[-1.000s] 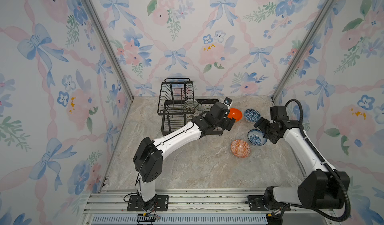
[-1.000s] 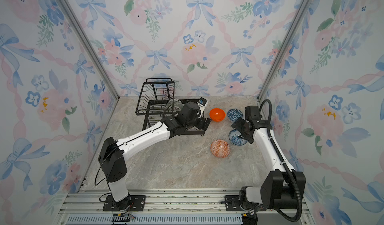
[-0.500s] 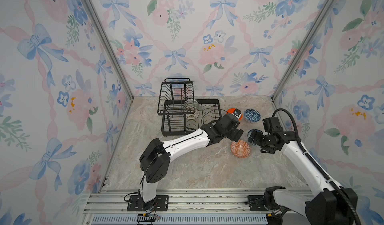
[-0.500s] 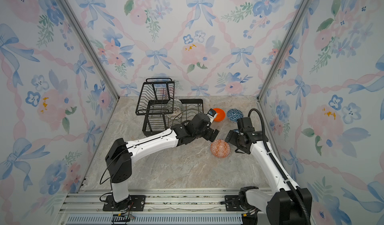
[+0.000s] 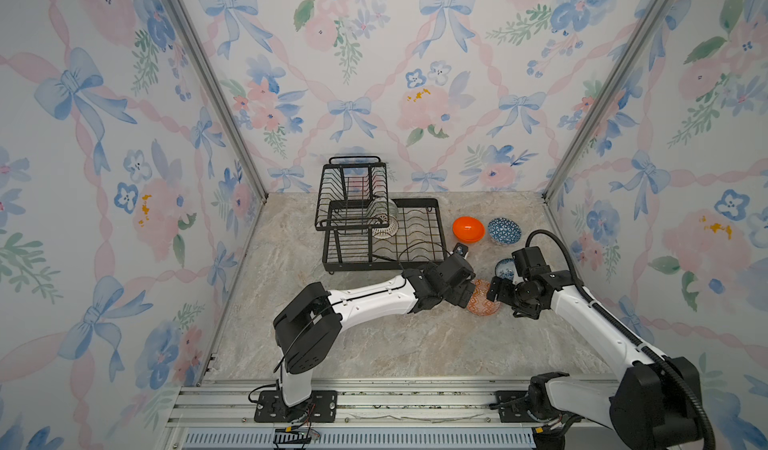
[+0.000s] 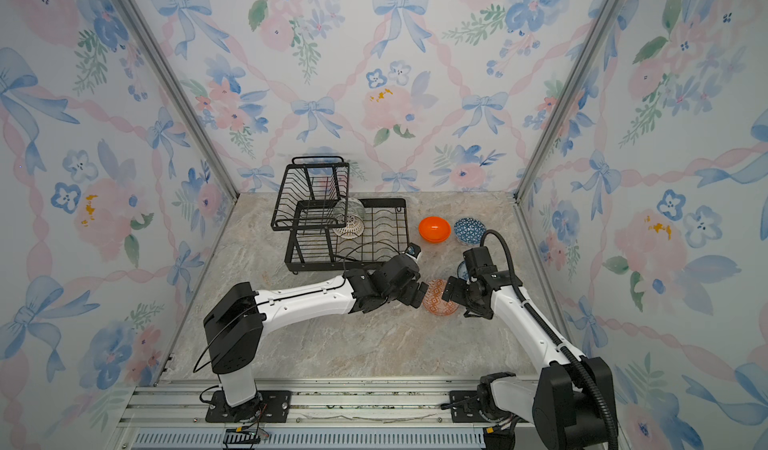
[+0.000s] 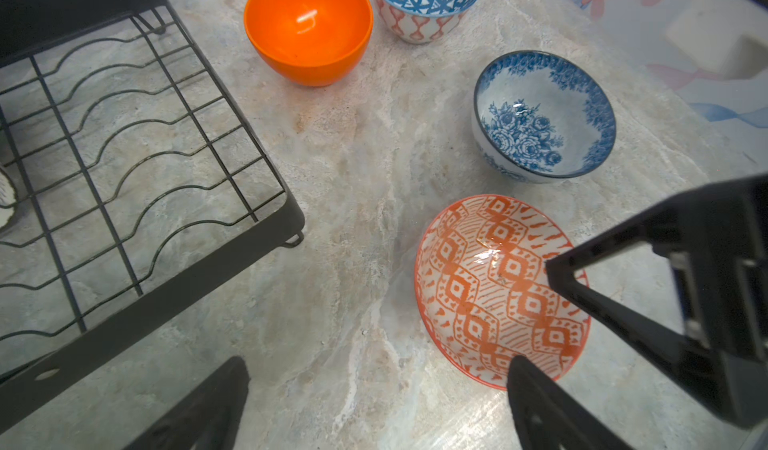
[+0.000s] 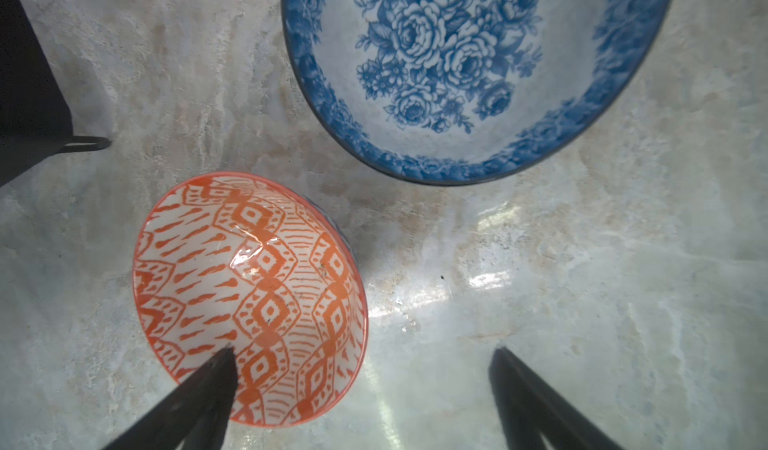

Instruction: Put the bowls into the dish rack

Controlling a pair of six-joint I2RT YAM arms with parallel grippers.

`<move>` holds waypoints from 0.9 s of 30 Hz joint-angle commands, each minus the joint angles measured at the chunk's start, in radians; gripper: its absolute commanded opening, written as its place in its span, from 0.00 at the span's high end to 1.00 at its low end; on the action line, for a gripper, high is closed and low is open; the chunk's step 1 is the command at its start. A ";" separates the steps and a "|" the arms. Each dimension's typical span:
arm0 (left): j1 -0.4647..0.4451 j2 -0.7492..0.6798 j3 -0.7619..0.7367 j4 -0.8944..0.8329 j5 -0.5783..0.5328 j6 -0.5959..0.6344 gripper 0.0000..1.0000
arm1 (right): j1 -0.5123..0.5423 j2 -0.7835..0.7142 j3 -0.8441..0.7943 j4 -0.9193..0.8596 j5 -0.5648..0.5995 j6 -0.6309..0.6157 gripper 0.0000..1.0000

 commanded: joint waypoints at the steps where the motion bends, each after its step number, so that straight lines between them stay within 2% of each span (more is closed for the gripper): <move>1: -0.025 -0.051 -0.018 0.001 -0.052 -0.024 0.02 | 0.010 0.058 0.002 0.017 -0.031 -0.057 0.03; 11: -0.023 -0.068 -0.050 -0.002 -0.076 -0.093 0.02 | 0.005 0.104 -0.032 0.079 -0.053 -0.057 0.03; 16: -0.026 -0.074 -0.031 -0.004 -0.181 -0.051 0.02 | -0.004 0.124 -0.038 0.103 -0.086 -0.074 0.00; 19: -0.027 -0.066 -0.001 -0.006 -0.234 0.015 0.02 | -0.006 0.124 -0.039 0.115 -0.084 -0.061 0.05; 21: -0.025 -0.067 0.013 -0.006 -0.232 0.055 0.02 | -0.006 0.122 -0.033 0.114 -0.084 -0.062 0.14; 24: -0.026 -0.069 0.012 -0.007 -0.212 0.058 0.02 | -0.006 0.127 -0.019 0.101 -0.063 -0.074 0.18; 27: -0.025 -0.063 0.004 -0.006 -0.174 0.035 0.02 | -0.017 0.134 -0.017 0.097 -0.053 -0.078 0.28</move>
